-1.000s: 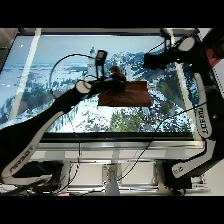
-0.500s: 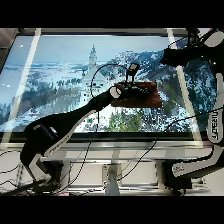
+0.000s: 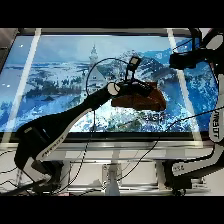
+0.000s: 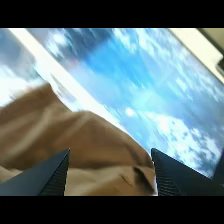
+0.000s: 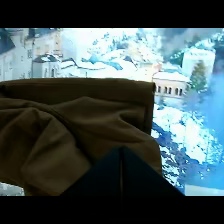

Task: Fold the clothes and pants, and hang the long-sleeved shirts on hangers.

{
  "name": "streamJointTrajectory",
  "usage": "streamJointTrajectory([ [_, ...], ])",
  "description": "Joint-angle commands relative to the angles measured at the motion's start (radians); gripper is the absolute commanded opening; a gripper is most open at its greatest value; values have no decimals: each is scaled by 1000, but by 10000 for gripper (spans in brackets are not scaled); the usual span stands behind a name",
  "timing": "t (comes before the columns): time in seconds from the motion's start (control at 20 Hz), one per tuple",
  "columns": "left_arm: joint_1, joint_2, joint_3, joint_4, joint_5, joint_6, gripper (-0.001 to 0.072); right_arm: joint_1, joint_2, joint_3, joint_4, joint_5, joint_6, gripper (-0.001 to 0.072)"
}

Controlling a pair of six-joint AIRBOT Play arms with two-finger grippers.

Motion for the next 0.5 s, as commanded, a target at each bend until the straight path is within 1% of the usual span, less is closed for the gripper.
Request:
streamJointTrajectory([
  [0.0,82,65,1,58,-84,1,578,-97,-2,-111,47,28,-101,9],
  [0.05,111,75,1,57,-138,1,578,-137,-2,-167,145,37,-164,12],
  [0.1,142,79,1,57,-203,1,577,-172,-2,-225,267,63,-248,36],
  [0.15,169,79,1,58,-271,1,577,-196,-2,-278,376,101,-308,93],
  [0.2,193,76,0,60,-329,1,577,-208,-2,-328,445,141,-340,129],
  [0.25,213,72,0,60,-375,1,577,-205,-2,-378,461,184,-356,125],
  [0.3,230,70,0,60,-410,0,576,-193,-2,-422,439,232,-381,125],
  [0.35,243,69,0,60,-427,-13,576,-177,-2,-470,420,273,-417,145],
  [0.4,250,68,0,60,-429,-26,577,-165,-2,-514,434,265,-425,295],
  [0.45,253,68,0,60,-428,-26,577,-148,-1,-553,464,252,-422,551],
])
